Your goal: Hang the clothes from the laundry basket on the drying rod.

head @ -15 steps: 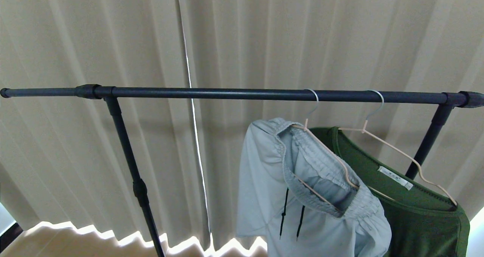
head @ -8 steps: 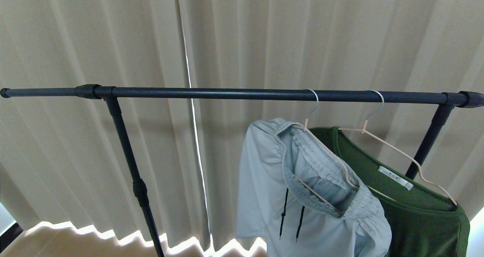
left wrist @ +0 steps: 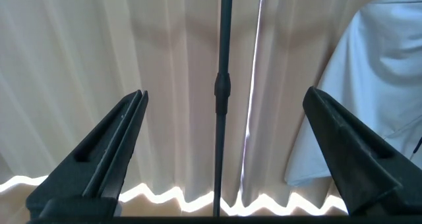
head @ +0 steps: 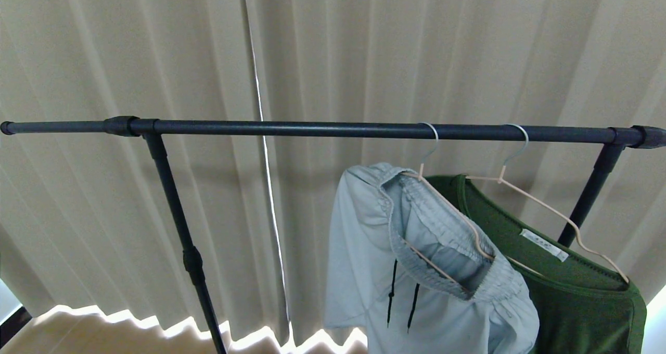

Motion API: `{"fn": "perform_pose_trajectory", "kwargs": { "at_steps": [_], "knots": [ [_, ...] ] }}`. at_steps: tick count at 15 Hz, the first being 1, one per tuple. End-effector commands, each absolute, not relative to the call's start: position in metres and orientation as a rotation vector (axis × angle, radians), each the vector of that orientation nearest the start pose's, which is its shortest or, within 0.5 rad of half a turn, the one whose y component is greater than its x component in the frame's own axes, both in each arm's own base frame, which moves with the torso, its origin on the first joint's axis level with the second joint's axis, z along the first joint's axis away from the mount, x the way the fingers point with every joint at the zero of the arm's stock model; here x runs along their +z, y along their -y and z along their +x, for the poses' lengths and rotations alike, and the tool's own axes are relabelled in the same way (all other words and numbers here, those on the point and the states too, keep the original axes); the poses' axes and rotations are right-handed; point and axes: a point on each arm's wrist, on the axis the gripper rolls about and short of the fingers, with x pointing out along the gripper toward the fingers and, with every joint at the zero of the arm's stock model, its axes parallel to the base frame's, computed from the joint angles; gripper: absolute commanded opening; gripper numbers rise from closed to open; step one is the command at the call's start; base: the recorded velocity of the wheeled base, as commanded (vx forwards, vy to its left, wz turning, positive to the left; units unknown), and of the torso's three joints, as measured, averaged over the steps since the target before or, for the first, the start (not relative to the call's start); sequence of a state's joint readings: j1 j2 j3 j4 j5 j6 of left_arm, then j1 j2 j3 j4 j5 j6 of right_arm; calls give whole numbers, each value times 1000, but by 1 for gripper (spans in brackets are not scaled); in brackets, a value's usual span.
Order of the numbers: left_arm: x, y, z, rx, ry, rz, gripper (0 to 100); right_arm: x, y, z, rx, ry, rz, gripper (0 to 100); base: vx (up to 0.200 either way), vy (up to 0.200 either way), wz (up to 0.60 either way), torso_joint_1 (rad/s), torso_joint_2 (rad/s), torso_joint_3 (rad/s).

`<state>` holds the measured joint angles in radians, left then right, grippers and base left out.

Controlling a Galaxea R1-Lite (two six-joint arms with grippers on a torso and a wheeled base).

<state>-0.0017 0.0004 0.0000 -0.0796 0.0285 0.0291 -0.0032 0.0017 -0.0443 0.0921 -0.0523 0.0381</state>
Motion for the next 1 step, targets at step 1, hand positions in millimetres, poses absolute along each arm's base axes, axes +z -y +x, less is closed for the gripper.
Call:
{"fn": "perform_pose_trajectory", "kwargs": {
  "at_steps": [1],
  "knots": [
    [84,-1,-23,29,79,28,100,78,1,-26,-58,-46,36,100,0,0,0,0,0,0]
  ]
}}
